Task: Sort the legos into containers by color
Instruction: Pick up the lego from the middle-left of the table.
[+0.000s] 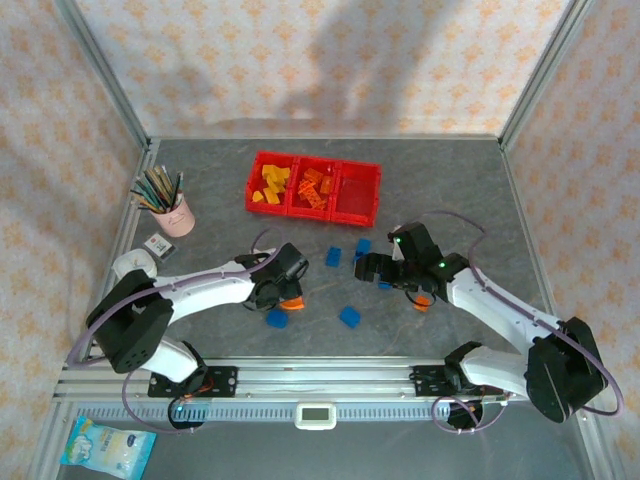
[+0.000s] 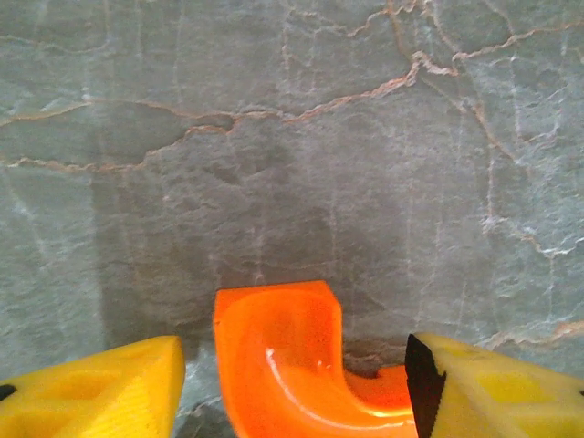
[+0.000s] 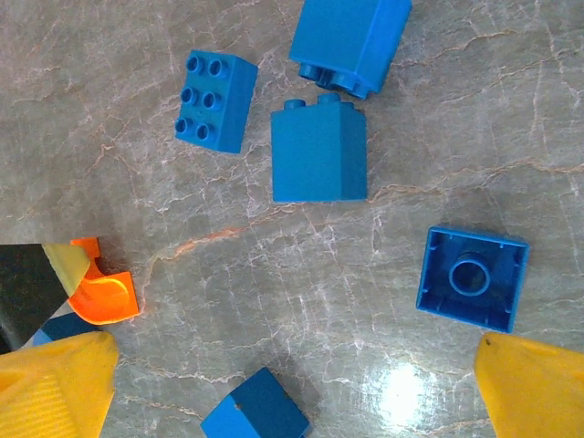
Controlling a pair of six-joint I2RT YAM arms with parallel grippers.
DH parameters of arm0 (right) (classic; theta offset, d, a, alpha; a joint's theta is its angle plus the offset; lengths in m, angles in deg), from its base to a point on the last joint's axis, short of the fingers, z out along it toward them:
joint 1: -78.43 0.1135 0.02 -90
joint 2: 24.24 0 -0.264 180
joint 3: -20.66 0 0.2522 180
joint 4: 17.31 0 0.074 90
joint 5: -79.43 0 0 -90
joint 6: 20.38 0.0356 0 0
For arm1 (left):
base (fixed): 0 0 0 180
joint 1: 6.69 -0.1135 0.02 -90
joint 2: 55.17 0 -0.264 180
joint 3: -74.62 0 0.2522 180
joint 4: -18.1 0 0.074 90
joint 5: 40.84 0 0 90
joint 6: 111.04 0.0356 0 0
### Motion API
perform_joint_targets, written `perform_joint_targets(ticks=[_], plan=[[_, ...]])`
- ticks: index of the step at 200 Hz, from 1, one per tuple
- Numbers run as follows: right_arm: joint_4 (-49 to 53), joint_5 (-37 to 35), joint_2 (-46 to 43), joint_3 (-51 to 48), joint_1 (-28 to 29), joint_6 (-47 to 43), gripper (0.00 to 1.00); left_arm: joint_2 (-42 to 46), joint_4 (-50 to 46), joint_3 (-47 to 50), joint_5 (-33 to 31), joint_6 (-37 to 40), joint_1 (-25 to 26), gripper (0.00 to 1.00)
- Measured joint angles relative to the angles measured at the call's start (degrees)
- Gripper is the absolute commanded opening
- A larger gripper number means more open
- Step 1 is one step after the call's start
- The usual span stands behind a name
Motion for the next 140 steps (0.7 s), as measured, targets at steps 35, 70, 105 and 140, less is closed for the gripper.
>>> perform_joint_targets(ticks=[35, 70, 105, 140], plan=[[-0.02, 0.02, 0.81, 0.00, -0.02, -0.39, 1.00, -1.60, 1.51, 0.00, -0.09, -0.81, 0.00, 0.53], [-0.70, 0.11, 1.27, 0.00, -0.04, -0.79, 1.00, -3.34, 2.16, 0.00, -0.35, -0.94, 0.00, 0.44], [-1.33, 0.24, 1.27, 0.00, -0.42, -0.81, 1.00, -3.39, 2.10, -0.02, -0.74, -0.87, -0.02, 0.34], [-1.46, 0.35, 1.27, 0.00, -1.18, -1.01, 1.00, -3.37, 1.97, -0.20, -0.92, -0.48, -0.09, 0.28]])
